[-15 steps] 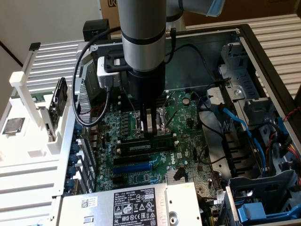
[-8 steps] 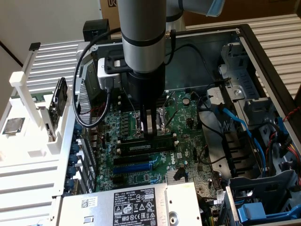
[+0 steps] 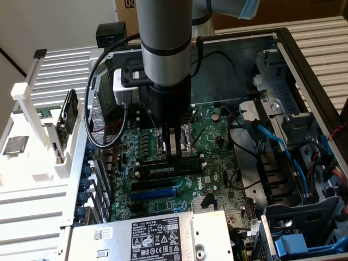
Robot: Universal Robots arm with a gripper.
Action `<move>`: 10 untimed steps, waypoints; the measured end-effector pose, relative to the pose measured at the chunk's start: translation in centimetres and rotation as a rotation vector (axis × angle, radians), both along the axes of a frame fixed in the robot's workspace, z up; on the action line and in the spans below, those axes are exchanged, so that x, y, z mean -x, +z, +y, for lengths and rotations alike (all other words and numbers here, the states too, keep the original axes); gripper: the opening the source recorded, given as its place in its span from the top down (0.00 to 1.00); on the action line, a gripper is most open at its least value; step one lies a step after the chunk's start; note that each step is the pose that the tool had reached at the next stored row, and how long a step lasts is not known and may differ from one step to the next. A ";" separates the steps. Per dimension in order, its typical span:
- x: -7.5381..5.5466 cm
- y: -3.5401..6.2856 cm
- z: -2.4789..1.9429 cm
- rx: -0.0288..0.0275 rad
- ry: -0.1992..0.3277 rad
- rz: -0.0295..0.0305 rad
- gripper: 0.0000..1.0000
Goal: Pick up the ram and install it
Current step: 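Press down the ram until it locks into place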
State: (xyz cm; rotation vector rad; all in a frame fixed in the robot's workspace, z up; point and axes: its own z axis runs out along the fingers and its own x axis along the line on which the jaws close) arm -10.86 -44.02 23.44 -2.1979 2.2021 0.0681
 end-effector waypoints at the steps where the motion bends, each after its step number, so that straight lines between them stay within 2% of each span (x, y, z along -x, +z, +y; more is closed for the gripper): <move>1: 0.0 -0.04 0.00 0.0000 0.000 0.0000 0.90; 10: 0.0 -0.15 0.00 0.0001 0.000 0.0001 0.90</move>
